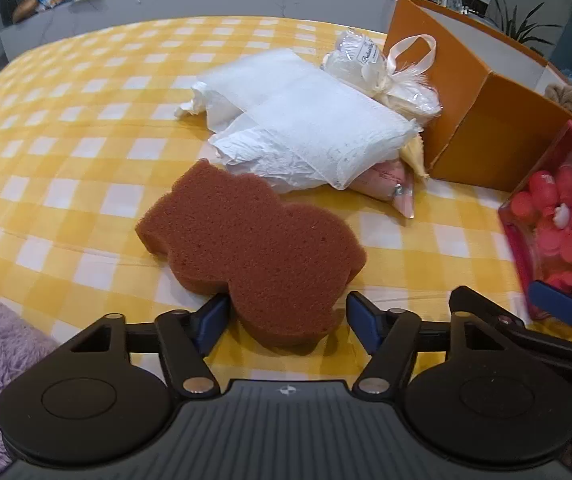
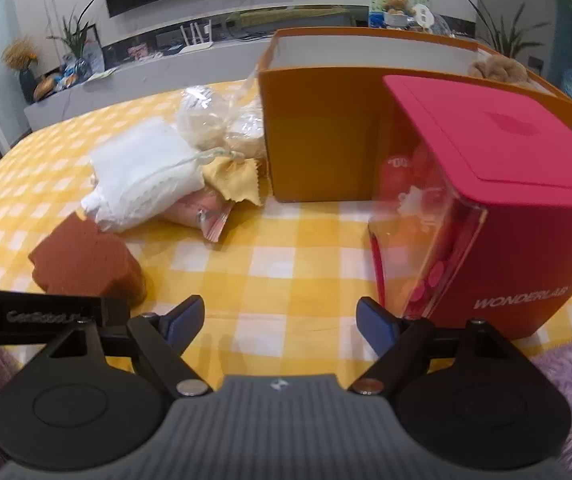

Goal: Organize soft objects
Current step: 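Grasp the brown bear-shaped sponge with the left gripper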

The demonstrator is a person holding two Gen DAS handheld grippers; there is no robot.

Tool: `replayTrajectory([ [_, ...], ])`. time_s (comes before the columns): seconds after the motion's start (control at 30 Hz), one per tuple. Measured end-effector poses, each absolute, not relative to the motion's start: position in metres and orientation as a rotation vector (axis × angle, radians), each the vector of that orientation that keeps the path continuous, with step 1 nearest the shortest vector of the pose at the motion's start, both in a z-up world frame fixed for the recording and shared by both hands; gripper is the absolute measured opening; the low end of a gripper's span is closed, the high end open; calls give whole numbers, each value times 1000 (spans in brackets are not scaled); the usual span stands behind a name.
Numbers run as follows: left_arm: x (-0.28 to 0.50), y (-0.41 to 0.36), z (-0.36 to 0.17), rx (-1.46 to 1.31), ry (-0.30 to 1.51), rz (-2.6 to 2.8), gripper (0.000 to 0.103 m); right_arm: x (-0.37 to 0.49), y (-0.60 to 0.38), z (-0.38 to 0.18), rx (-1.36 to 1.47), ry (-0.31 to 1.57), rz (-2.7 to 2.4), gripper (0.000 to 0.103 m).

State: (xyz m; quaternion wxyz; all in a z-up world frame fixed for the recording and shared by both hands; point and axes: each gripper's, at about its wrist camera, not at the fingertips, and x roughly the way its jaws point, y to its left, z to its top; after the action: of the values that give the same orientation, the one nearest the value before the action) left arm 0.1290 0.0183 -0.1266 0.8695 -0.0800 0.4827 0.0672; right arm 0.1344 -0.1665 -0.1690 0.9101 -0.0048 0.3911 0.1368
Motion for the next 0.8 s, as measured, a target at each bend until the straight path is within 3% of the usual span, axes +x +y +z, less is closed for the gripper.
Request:
replayTrajectory([
  [0.03, 129, 17, -127, -155, 1011, 145, 62, 134, -165, -169, -20, 806, 288, 82],
  [0.13, 125, 19, -126, -167, 998, 135, 59, 133, -163, -169, -35, 801, 296, 82],
  [0.8, 91, 61, -63, -180, 771, 138, 56, 141, -138, -135, -132, 701, 440, 83],
])
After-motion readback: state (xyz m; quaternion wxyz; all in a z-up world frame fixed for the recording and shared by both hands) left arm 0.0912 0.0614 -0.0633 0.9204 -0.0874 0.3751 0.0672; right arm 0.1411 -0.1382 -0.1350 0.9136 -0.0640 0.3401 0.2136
